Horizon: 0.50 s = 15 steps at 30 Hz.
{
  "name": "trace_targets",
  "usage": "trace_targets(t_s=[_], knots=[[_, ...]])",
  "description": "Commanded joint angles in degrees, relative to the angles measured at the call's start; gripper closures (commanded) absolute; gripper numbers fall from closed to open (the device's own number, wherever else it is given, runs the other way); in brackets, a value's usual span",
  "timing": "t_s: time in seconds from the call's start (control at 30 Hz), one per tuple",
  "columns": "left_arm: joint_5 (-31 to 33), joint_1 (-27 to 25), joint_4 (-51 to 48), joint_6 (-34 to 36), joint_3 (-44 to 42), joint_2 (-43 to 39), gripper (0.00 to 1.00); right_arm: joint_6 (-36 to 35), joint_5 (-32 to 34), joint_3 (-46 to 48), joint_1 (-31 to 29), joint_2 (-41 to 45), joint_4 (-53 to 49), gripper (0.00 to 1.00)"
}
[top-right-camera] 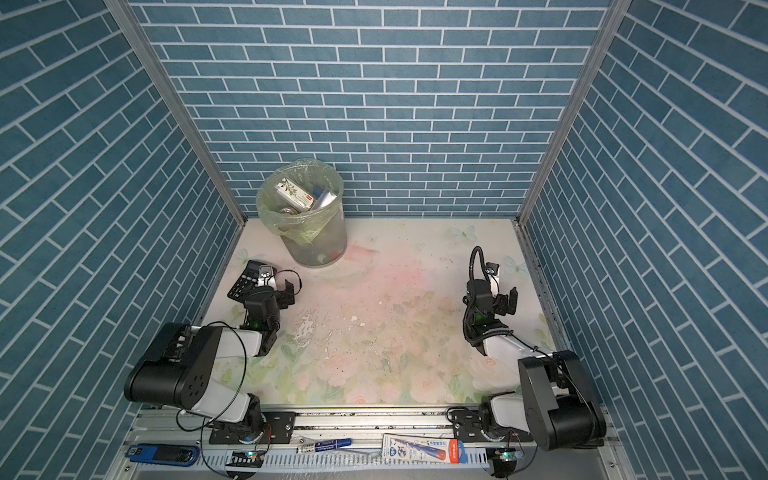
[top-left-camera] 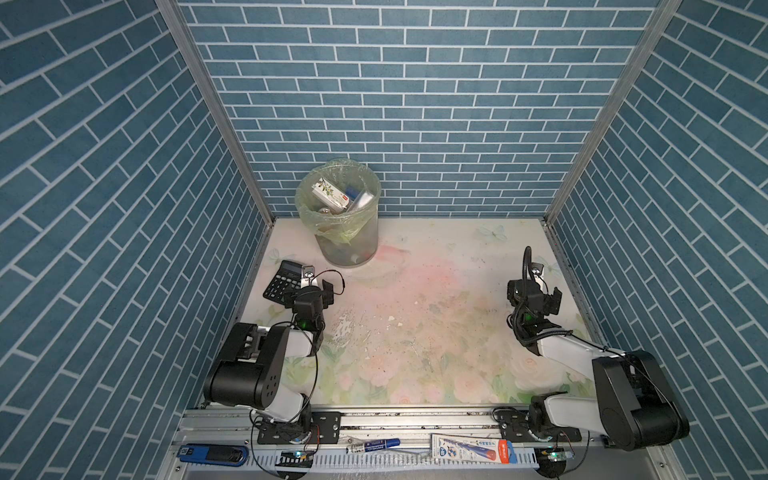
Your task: Throw the plastic bottles in the bin
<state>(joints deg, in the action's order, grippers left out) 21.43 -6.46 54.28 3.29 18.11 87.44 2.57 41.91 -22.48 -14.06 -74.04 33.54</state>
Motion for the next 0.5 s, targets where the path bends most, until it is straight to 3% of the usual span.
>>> trace_targets(t_s=[0.0, 0.07, 0.13, 0.17, 0.3, 0.47], knots=[[-2.61, 1.04, 1.44, -0.80, 0.35, -0.66, 0.01, -4.63, -1.25, 2.87, 0.18, 0.80, 8.99, 0.01], [-2.73, 1.45, 2.33, -0.07, 1.51, 1.07, 0.01, -6.21, -1.82, 3.78, 0.35, -0.67, 13.34, 0.01], [-3.75, 1.53, -3.74, -0.86, 3.03, -0.19, 0.01, -6.87, -2.46, 4.67, 0.52, -2.95, 18.30, 0.01], [-3.13, 1.46, 0.08, -0.09, 2.24, 0.85, 0.01, -6.96, -3.19, 5.18, 0.72, -4.42, 20.83, 0.01], [-3.03, 1.27, -0.90, -0.52, 2.46, 0.45, 0.01, -9.63, -6.35, 6.56, 0.88, -11.80, 32.62, 0.01], [-3.07, 1.27, -1.47, -0.53, 2.59, 0.41, 0.01, -8.41, -6.49, 7.73, 1.25, -14.14, 36.36, 0.01]])
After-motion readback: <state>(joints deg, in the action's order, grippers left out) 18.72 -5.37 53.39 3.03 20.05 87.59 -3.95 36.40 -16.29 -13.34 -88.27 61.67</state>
